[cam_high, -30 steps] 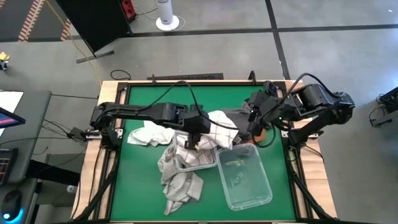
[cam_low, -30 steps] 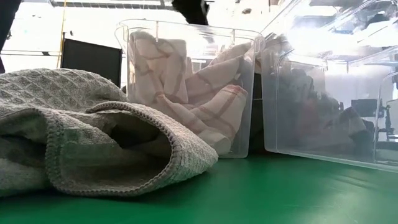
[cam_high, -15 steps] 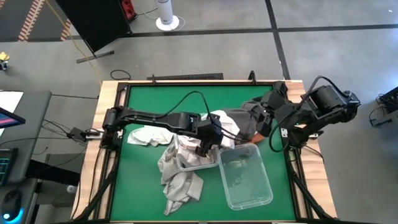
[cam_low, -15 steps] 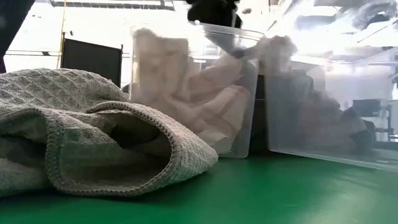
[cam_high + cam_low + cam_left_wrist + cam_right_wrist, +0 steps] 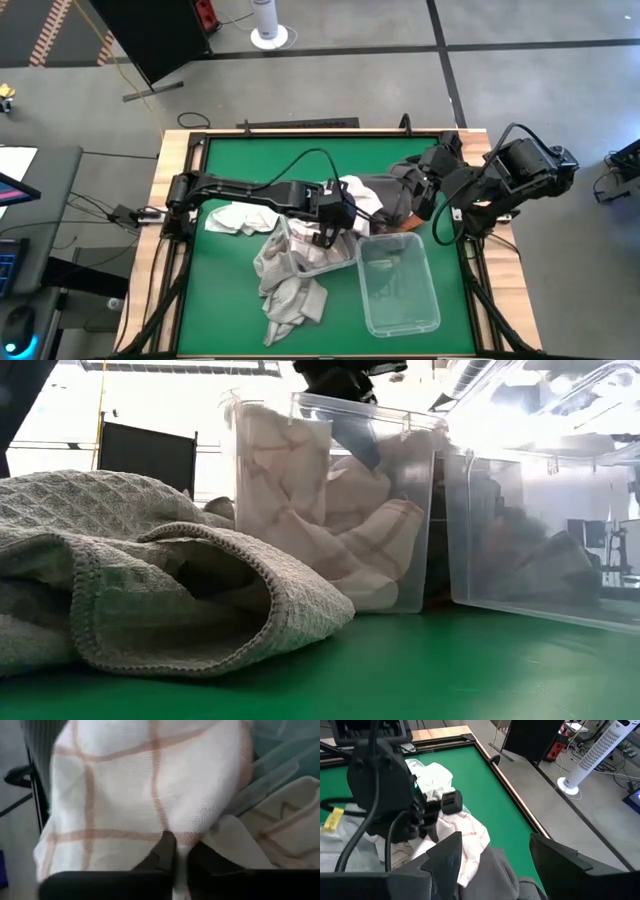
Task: Sort microfiber towel by color & place in baskets
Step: Put the white patterned microfiber towel into the left transparent bin
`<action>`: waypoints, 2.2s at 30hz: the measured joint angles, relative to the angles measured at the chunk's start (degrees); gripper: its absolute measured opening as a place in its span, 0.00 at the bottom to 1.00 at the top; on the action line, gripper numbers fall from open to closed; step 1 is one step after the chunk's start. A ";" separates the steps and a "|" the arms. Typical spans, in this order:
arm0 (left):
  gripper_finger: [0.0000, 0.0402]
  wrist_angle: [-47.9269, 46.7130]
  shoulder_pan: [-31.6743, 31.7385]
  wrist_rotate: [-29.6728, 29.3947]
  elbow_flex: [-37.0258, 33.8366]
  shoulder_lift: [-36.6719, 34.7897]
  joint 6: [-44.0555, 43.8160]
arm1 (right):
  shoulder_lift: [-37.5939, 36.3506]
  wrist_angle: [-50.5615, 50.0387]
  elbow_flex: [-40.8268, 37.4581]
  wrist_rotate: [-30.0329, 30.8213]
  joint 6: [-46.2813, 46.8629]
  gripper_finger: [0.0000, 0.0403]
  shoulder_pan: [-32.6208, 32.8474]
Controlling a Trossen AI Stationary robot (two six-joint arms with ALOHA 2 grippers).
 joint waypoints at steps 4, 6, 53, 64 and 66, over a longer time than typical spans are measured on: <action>0.01 -4.03 -0.38 0.00 -0.06 -3.09 -1.44 | 0.00 0.02 0.00 0.03 -0.02 0.65 0.00; 0.01 -4.67 -0.82 0.02 -0.07 -5.59 -2.27 | 0.00 0.02 0.00 0.18 -0.25 0.65 -0.02; 0.50 -15.69 -3.50 11.82 4.66 -14.54 -18.04 | 0.00 6.12 0.00 0.30 -8.63 0.65 -3.59; 0.47 2.45 4.90 2.72 -10.33 -13.25 -17.69 | 0.02 6.46 0.00 0.19 -9.05 0.65 -3.49; 0.47 2.31 6.06 4.51 -13.00 -13.25 -18.25 | 0.02 6.45 0.00 0.17 -9.07 0.65 -3.48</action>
